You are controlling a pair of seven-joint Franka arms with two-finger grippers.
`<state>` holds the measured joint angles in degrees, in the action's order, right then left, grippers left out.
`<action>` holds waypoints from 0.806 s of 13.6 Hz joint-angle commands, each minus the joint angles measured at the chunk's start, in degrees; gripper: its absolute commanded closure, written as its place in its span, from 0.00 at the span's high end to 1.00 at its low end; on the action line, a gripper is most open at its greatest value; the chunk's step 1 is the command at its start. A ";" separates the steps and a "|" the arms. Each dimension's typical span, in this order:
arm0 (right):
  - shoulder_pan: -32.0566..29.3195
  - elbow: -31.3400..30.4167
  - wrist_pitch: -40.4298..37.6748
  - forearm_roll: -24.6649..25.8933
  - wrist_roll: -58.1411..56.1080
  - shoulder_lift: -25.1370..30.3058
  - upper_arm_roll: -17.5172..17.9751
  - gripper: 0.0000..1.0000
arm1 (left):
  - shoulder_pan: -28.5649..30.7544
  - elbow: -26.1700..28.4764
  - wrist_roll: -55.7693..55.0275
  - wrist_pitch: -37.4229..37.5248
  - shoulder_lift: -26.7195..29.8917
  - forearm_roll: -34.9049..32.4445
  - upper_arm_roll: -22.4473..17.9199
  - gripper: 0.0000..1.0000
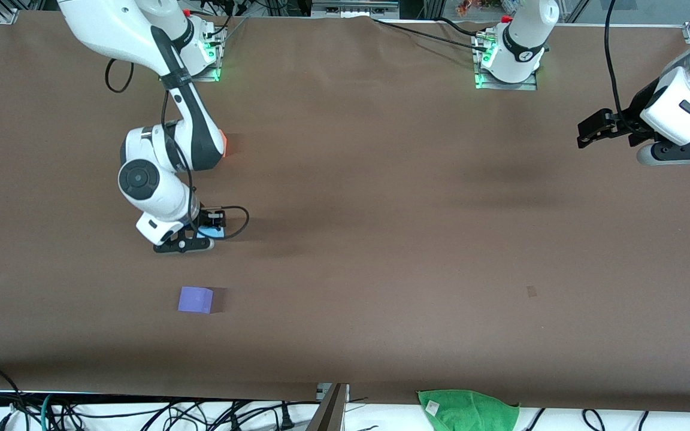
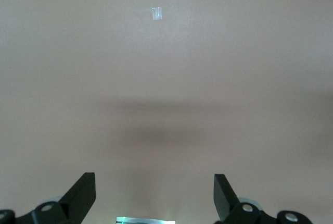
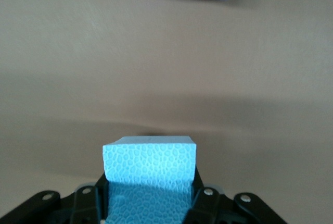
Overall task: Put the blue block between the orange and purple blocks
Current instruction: 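Carry the blue cube with the right gripper between orange and purple cubes, then lower the blue cube and open the right gripper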
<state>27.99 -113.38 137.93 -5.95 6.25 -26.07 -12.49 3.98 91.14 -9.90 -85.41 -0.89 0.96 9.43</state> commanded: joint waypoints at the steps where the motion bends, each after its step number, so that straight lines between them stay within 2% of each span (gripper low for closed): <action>1: -0.21 -6.59 5.24 -0.64 0.43 2.52 -0.95 0.15 | 0.06 0.27 -0.03 -0.10 0.45 -0.26 -0.11 1.00; 6: -1.27 -6.59 5.42 -0.73 5.60 1.64 -0.96 0.15 | 0.06 0.27 -0.03 -0.10 0.36 -0.17 -0.11 1.00; 8: -1.27 -6.42 5.34 -1.34 5.79 1.20 -0.96 0.18 | 0.06 0.18 0.05 -0.10 0.36 -0.17 -0.20 1.00; 10: -1.36 -6.07 5.34 -1.95 5.79 0.85 -0.96 0.45 | 0.06 0.27 0.14 -0.10 0.36 -0.17 -0.20 1.00; 11: -1.36 -5.72 5.16 -2.22 6.14 0.93 -0.96 0.63 | 0.06 0.27 0.23 -0.02 0.36 -0.17 -0.28 1.00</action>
<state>26.81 -118.41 142.40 -6.98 11.55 -25.88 -13.66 3.98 91.15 -9.90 -85.41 -0.90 0.96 9.28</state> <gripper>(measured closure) 0.441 0.000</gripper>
